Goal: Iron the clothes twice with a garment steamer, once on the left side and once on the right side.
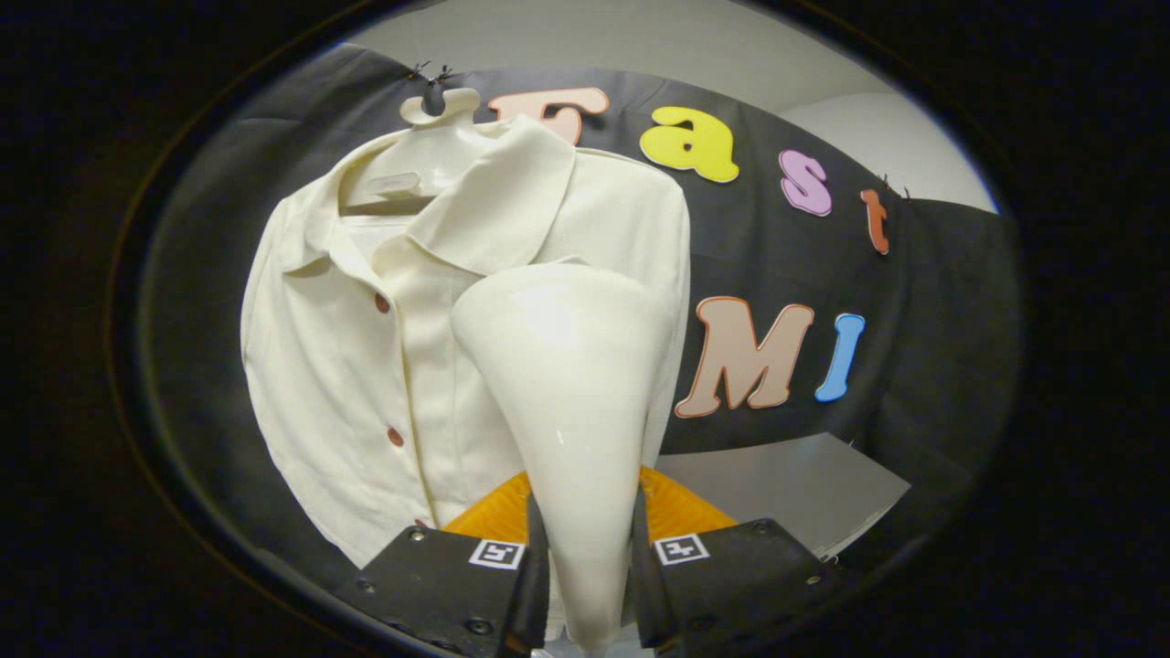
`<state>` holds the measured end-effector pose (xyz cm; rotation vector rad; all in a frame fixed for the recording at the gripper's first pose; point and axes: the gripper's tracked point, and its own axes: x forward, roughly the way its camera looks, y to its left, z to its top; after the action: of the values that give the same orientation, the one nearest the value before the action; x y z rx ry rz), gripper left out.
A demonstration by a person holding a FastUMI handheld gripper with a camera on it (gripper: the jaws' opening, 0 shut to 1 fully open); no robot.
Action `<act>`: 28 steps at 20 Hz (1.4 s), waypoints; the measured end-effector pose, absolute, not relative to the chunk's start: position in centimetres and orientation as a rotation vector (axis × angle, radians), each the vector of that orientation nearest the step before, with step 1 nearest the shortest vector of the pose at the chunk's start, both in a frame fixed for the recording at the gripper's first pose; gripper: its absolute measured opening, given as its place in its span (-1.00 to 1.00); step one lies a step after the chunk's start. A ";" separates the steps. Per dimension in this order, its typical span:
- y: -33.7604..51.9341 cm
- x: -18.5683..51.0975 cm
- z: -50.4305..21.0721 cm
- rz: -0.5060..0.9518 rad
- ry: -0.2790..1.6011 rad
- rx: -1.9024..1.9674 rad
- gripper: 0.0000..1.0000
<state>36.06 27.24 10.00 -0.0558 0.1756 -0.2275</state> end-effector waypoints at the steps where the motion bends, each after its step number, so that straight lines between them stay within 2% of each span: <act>1: 27.1 36.0 9.0 -0.232 0.188 -0.059 -0.25; 14: 28.6 34.0 -6.1 -0.235 0.345 -0.102 -0.24; 24: 28.8 29.4 -12.2 -0.251 0.385 -0.094 -0.24; 28: 29.6 26.7 -12.5 -0.235 0.371 -0.101 -0.24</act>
<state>26.71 29.56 -12.49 -0.1014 0.3712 -0.2354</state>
